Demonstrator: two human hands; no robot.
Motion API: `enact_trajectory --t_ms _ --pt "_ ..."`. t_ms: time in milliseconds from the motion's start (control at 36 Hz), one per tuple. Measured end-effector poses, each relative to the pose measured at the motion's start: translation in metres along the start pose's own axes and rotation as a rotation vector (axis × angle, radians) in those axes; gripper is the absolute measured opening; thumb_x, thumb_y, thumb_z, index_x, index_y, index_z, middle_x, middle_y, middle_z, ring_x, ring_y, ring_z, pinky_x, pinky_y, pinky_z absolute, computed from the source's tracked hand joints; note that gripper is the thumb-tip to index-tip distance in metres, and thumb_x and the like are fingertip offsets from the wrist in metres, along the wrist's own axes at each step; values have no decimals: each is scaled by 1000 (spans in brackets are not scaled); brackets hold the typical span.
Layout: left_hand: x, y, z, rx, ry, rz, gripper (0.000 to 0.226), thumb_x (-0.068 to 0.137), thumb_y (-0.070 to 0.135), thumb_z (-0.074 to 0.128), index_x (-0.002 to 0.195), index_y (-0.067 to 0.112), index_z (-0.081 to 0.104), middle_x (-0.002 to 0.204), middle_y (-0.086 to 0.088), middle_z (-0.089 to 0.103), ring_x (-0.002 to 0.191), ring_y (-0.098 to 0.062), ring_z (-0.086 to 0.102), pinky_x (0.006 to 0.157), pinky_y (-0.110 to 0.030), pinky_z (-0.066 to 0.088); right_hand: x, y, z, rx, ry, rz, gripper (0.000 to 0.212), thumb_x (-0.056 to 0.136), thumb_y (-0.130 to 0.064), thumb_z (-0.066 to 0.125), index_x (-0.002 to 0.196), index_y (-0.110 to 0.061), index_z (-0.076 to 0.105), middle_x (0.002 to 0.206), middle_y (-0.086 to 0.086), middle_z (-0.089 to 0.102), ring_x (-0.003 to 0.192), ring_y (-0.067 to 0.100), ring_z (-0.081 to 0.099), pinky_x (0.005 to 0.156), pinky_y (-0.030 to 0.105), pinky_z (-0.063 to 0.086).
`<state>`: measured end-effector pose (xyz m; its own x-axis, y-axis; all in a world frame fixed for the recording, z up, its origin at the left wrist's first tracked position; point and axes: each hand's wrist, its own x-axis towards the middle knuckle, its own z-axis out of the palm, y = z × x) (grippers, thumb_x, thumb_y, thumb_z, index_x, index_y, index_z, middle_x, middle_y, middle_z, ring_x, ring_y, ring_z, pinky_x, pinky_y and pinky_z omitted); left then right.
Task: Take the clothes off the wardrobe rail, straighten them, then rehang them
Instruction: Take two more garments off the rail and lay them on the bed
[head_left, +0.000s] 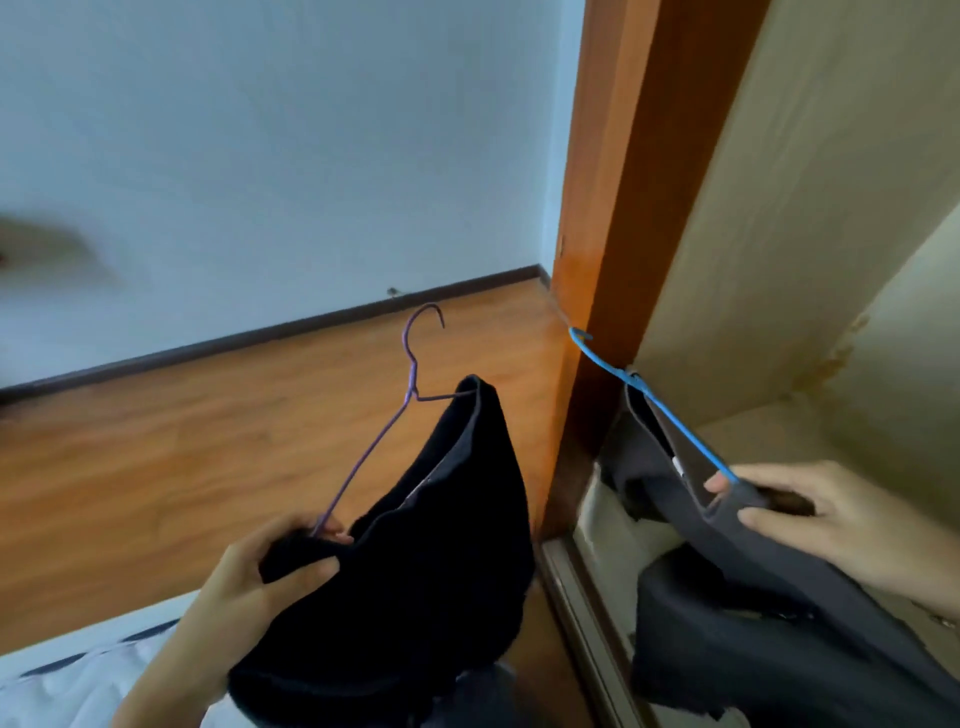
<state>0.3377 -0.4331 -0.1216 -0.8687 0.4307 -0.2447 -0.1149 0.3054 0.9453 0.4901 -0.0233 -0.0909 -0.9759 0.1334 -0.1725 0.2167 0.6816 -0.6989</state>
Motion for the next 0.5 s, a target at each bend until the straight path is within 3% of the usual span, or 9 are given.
enact_trajectory --t_ms 28,56,83,111,139,194,250,389,500 --pt "-5 -2 -3 -4 32 -6 75 30 61 89 87 14 74 83 -5 74 77 -18 70 62 -15 52 0 -4 -1 -12 -9 -22 53 49 -89 51 94 -62 60 91 -11 73 90 17 68 77 28 49" --pt "-7 -5 -5 1 67 -5 69 35 58 90 87 16 74 85 -5 74 79 -20 71 64 -18 53 0 -8 -1 -7 -4 -9 33 60 -70 67 91 -60 62 89 -16 73 88 9 68 75 19 48" --pt "-9 -6 -7 -6 98 -10 51 46 47 92 85 18 75 85 -5 74 81 -22 71 66 -22 54 0 -11 -2 4 -11 -20 28 72 -41 75 90 -59 63 87 -19 73 87 3 67 75 12 46" --pt "-9 -8 -8 -29 116 -12 26 62 28 89 83 20 75 85 -4 74 82 -23 70 66 -24 55 1 -13 -1 4 -14 -31 43 79 -18 72 90 -58 63 88 -22 72 89 -1 65 77 10 44" --pt "-9 -8 -8 -43 132 -23 14 73 9 81 81 20 75 84 -4 74 80 -22 70 63 -21 56 5 -17 1 5 -38 -48 50 82 -9 67 93 -58 62 90 -25 71 92 -5 64 82 9 44" --pt "-7 -9 -8 -45 153 -23 28 80 -8 67 79 19 75 80 -3 75 74 -17 70 58 -16 56 16 -26 8 14 -105 -68 40 83 -20 63 99 -57 59 95 -28 69 96 -9 62 88 14 45" --pt "-4 -6 -7 -40 187 -9 33 81 -11 64 78 20 74 75 0 74 68 -10 69 56 -13 54 31 -35 17 86 -151 -60 34 84 -23 62 102 -51 61 99 -27 69 98 -8 62 87 15 47" --pt "3 -9 -13 -96 373 42 33 84 -4 65 75 27 73 68 10 71 60 -3 65 54 -10 52 79 -54 42 154 -141 -121 30 89 -9 59 96 -37 68 96 -24 71 90 -10 63 76 7 47" --pt "12 -7 -24 -109 556 70 27 88 8 64 72 28 73 69 10 71 64 -3 65 59 -14 53 121 -73 54 165 -145 -178 28 89 -10 59 102 -33 68 101 -25 69 95 -10 62 81 8 47"
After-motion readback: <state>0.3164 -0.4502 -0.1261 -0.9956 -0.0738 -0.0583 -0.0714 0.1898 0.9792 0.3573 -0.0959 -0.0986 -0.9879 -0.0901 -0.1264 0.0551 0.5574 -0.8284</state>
